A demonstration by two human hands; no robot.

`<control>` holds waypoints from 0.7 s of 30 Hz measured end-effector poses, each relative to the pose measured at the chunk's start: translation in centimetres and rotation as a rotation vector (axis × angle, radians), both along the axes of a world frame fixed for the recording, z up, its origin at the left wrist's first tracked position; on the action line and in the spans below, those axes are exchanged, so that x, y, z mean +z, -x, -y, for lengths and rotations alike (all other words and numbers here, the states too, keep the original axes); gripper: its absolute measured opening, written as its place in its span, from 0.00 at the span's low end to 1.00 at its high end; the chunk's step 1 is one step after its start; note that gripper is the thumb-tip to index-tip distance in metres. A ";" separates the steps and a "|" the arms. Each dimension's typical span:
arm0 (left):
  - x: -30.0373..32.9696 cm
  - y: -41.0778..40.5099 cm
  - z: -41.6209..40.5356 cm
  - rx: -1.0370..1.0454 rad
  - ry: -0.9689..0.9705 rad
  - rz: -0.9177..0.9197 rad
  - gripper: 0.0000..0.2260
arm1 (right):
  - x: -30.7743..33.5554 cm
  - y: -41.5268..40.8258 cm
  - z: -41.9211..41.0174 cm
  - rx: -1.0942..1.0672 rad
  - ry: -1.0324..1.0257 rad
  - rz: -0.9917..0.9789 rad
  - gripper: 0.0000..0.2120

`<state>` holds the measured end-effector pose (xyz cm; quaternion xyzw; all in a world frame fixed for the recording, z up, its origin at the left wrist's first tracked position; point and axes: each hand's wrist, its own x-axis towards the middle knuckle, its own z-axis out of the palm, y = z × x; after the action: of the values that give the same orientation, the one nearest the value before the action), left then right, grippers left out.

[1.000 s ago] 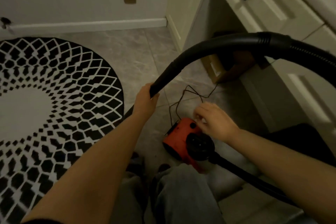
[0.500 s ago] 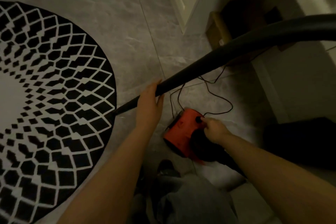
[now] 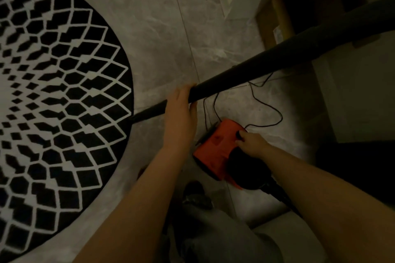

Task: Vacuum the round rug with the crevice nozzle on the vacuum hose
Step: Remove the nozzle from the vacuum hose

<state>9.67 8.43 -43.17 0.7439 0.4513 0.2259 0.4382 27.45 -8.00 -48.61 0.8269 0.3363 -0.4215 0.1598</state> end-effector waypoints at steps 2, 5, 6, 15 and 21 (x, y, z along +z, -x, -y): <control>-0.2 0.2 -0.2 -0.020 -0.011 0.013 0.14 | -1.0 0.4 -0.6 0.051 0.030 0.008 0.25; -0.1 0.3 -0.2 -0.037 -0.014 0.017 0.14 | -2.2 0.9 -0.9 0.071 0.052 0.065 0.25; 0.0 0.2 -0.2 -0.035 -0.014 0.009 0.14 | -2.5 0.9 -0.9 0.062 0.043 0.082 0.24; 0.2 0.6 -0.3 -0.047 -0.030 0.003 0.14 | -1.8 0.6 -1.3 -0.083 0.021 0.033 0.17; 0.0 0.3 -0.3 -0.041 -0.022 -0.019 0.15 | -1.2 -0.7 -1.7 -0.132 0.052 -0.037 0.19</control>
<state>9.39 8.73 -43.18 0.7598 0.4376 0.2147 0.4304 28.16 -6.30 -49.79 0.8349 0.2731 -0.4548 0.1468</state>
